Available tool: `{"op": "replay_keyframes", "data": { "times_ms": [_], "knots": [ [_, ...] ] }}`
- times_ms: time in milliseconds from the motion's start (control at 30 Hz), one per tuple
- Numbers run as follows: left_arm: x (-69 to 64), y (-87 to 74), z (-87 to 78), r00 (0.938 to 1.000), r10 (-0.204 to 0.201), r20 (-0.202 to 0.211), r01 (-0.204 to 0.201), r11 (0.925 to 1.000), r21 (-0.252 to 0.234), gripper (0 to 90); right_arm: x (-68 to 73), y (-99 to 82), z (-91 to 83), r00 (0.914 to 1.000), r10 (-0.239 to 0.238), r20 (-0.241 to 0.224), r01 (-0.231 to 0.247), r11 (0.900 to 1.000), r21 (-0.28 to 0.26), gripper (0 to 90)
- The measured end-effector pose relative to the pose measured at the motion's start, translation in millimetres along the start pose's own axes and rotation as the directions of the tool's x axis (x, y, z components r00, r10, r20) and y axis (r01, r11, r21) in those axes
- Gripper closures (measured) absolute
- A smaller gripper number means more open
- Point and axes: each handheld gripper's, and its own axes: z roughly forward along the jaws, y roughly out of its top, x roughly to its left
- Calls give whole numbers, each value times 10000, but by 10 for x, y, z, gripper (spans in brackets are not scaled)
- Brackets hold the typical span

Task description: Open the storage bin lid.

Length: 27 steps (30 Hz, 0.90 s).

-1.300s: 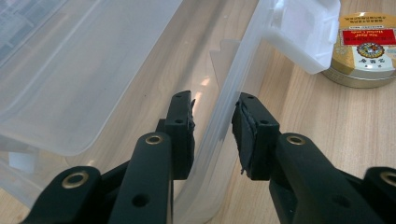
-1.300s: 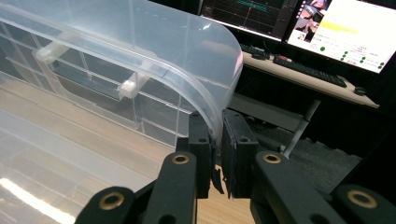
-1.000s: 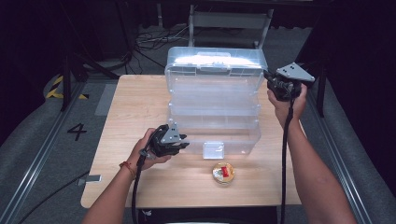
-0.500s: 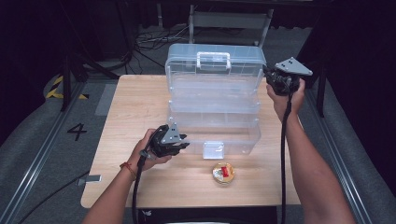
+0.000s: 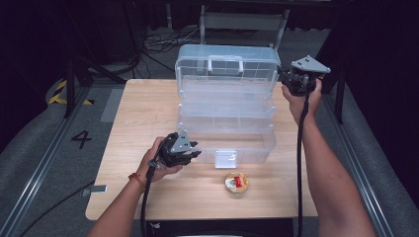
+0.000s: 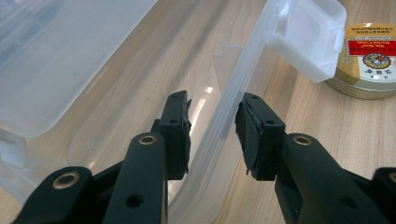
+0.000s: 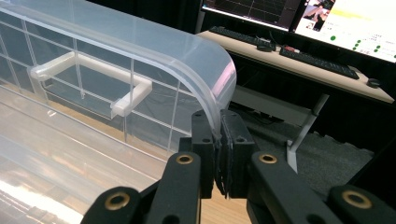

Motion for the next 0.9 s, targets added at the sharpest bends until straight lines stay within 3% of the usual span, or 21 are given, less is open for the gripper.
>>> {"op": "replay_keyframes", "data": {
  "times_ms": [267, 600, 900],
  "knots": [
    [2, -3, 3, 10000, -31, 37, 31, 10000, -46, 653, -43, 64, 78, 9998, 113, -139, -108, 9993, 361, 858],
    [-5, -4, 5, 10000, -59, 12, 59, 10000, -57, 650, -150, 125, 276, 9968, 685, -415, -651, 9949, 773, 858],
    [-2, -6, 8, 10000, -64, 48, 65, 9999, -84, 648, -193, 165, 415, 9965, 683, -484, -628, 9923, 1071, 855]
  ]
}}
